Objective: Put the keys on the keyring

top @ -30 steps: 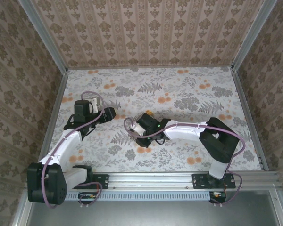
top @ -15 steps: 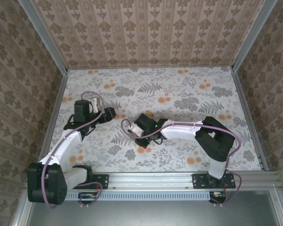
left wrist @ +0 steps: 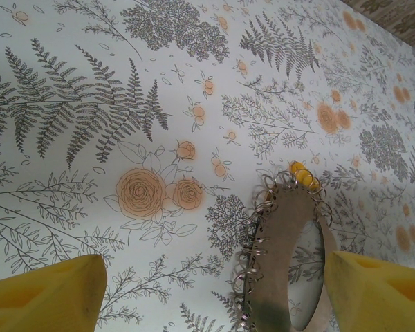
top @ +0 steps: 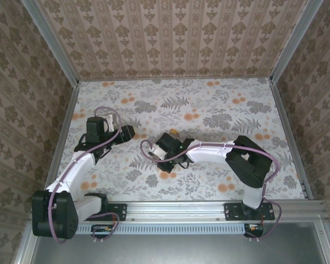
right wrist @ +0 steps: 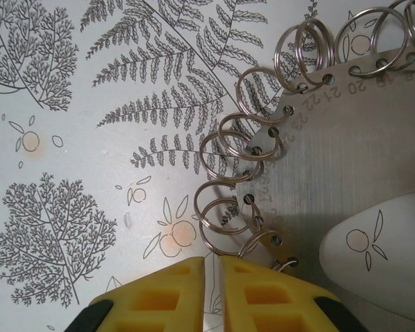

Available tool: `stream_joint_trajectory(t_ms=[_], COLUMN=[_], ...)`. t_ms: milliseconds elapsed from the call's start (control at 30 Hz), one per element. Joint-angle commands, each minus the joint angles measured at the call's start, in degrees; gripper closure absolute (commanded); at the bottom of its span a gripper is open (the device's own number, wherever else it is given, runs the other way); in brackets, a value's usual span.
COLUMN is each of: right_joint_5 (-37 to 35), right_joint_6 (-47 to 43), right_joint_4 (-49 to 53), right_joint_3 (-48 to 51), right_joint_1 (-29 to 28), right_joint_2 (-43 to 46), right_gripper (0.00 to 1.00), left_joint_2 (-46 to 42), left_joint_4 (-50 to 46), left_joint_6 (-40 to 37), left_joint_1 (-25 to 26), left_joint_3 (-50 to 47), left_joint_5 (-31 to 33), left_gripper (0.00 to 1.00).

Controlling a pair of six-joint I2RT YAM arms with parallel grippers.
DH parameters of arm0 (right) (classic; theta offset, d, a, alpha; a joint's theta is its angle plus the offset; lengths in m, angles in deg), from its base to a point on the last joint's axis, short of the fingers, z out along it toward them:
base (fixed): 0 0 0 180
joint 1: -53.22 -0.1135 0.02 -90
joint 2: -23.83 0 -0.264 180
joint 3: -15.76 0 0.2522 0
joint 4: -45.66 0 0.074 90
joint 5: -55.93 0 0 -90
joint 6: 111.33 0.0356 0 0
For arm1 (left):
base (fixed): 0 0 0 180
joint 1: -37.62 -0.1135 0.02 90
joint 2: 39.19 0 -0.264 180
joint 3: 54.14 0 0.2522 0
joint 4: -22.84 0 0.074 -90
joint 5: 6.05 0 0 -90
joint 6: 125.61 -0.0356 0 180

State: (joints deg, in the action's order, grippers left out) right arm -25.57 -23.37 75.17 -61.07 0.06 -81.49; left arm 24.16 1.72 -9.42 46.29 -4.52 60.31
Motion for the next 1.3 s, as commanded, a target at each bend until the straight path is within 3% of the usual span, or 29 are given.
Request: stream_joint_trajectory(t_ms=[0, 333, 667, 900, 1000, 1033, 1267], right_joint_5=[-2.00, -3.74, -3.54, 2.06, 7.64, 8.06, 6.02], right_joint_6=[-1.46, -2.35, -3.92, -4.97, -5.81, -6.29, -7.70], right_joint_4=[2.35, 2.55, 1.62, -1.55, -0.91, -0.01, 0.12], right_joint_3=[-2.04, -2.28, -0.09, 4.50, 4.95, 4.64, 4.56], right_joint_1=[-0.36, -0.36, -0.18, 1.41, 2.86, 2.87, 2.65], right_joint_2=[-1.70, -1.47, 3.13, 10.12, 11.09, 10.78, 8.82], right_gripper=[0.85, 1.00, 1.00, 1.00, 1.00, 0.97, 0.44], left_joint_2=[-0.99, -0.95, -1.74, -2.40, -2.62, -2.71, -3.23], left_joint_4=[-1.07, -0.82, -1.19, -1.71, -1.87, -1.87, -2.05], left_joint_6=[-0.37, -0.28, -0.53, -1.01, -1.15, -1.17, -1.06], left_joint_1=[-0.57, -1.02, -1.20, -1.20, -1.20, -1.20, -1.11], left_joint_3=[1.07, 1.21, 1.03, 0.96, 0.94, 0.89, 0.64], left_joint_5=[-0.80, -0.88, -0.88, -0.84, -0.88, -0.94, -0.89], left_gripper=[0.17, 0.17, 0.17, 0.17, 0.17, 0.17, 0.17])
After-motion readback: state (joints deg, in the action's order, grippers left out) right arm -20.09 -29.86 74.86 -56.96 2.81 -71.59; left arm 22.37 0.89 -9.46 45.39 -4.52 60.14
